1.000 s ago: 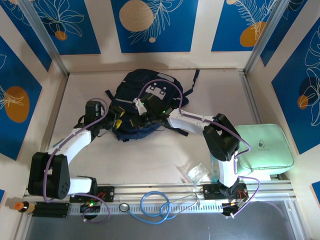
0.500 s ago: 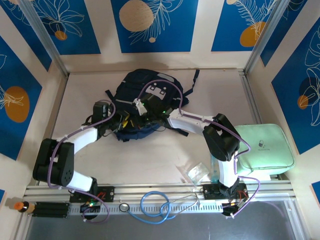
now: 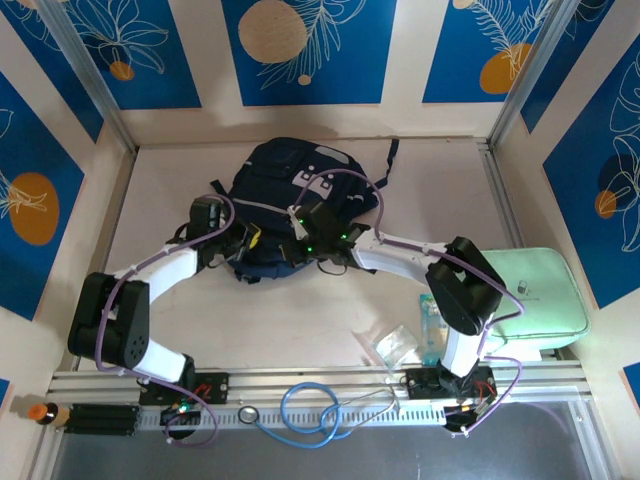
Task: Pack the student bag
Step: Zip the student bag at the top-center of the table.
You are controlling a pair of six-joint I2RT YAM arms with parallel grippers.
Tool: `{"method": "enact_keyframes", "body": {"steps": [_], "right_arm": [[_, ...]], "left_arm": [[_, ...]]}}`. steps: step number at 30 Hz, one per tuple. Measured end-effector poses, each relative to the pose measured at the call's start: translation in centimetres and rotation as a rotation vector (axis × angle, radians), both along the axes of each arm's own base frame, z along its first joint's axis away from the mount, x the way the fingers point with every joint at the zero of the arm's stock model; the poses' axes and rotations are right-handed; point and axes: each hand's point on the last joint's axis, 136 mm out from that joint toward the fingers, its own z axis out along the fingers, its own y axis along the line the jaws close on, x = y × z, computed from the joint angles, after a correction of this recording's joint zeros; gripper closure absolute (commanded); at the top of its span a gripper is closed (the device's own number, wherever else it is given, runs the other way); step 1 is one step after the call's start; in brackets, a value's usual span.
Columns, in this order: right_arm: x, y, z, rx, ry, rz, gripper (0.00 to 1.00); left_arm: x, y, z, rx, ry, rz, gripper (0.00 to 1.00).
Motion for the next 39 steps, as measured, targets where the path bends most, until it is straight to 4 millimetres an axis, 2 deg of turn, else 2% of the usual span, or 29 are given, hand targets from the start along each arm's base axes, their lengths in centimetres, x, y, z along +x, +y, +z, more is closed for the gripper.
{"method": "enact_keyframes", "body": {"steps": [7,11,18,25,29,39], "right_arm": [[0.5,-3.8,-1.2,-0.114,-0.047,-0.123,1.0],[1.7,-6.1,-1.4,-0.157,-0.061,-0.19,1.0],[4.9,-9.7,-0.9,-0.159,-0.061,-0.25,1.0],[9.6,-12.7,0.0,-0.11,-0.014,-0.305,1.0],[11.0,-13.9,-0.4,-0.093,0.035,-0.34,0.91],[13.1,-14.9,-0.5,-0.132,0.151,-0.463,0.89]], "left_arm": [[0.1,0.0,0.2,0.02,-0.007,-0.016,1.0],[0.1,0.0,0.2,0.024,-0.01,-0.02,1.0],[0.3,-0.3,0.5,0.035,-0.031,-0.055,1.0],[0.4,-0.4,0.8,0.053,-0.055,-0.082,1.0],[0.4,-0.6,0.8,0.047,-0.056,-0.091,1.0],[0.4,-0.7,1.0,0.049,-0.066,-0.102,1.0]]}}
